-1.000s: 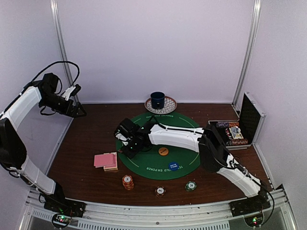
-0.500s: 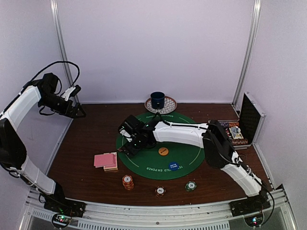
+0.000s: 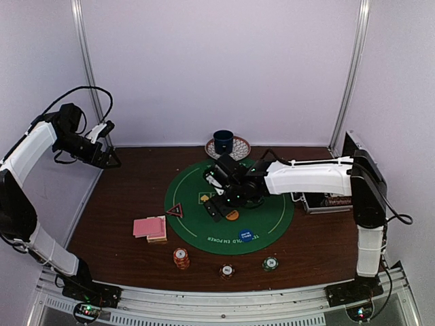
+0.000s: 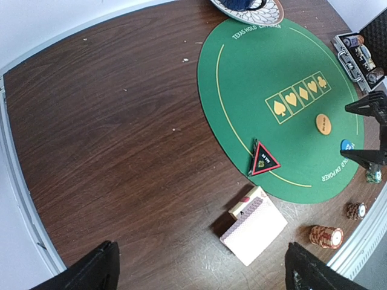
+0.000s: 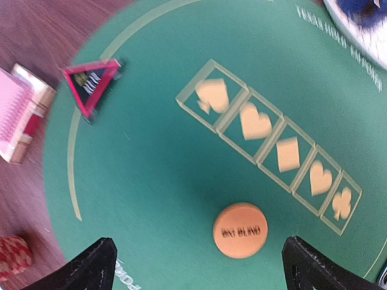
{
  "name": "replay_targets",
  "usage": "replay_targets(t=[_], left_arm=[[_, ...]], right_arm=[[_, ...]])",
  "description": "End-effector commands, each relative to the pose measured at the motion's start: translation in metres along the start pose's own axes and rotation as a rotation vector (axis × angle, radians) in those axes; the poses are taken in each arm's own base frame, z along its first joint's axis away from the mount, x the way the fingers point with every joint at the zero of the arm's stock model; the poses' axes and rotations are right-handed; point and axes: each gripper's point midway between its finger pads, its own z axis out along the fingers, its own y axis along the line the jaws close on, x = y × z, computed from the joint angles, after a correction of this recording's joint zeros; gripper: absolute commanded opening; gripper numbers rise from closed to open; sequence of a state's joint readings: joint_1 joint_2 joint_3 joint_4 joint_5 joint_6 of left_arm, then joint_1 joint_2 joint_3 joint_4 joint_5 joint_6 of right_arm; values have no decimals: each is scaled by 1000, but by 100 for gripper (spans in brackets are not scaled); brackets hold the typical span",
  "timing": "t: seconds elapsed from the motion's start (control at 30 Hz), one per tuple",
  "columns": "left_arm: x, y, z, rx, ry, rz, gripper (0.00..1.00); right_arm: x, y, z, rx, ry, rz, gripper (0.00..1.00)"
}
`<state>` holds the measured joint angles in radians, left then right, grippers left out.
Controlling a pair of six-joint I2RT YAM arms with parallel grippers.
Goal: Distribute texas hold em gaming equipment
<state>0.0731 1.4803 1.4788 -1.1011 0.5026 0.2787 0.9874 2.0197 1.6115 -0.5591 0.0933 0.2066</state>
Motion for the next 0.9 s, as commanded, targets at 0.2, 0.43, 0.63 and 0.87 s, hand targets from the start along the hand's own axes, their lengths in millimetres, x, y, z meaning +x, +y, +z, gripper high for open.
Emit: replay_targets(t=[0.2, 0.43, 0.63, 0.87], left_arm=[[-6, -7, -8, 20, -28, 33, 98], [-8, -8, -11, 19, -36, 36, 98], [-11, -9, -13, 19, -45, 38, 98], [-12, -11, -16, 16, -54, 39, 98]], right_arm=[[62, -29, 9, 36, 104, 143, 99], [74, -41, 32, 8, 135, 220, 84], [75, -49, 49, 14, 154, 234, 75], [86, -41, 60, -19, 196, 229, 74]])
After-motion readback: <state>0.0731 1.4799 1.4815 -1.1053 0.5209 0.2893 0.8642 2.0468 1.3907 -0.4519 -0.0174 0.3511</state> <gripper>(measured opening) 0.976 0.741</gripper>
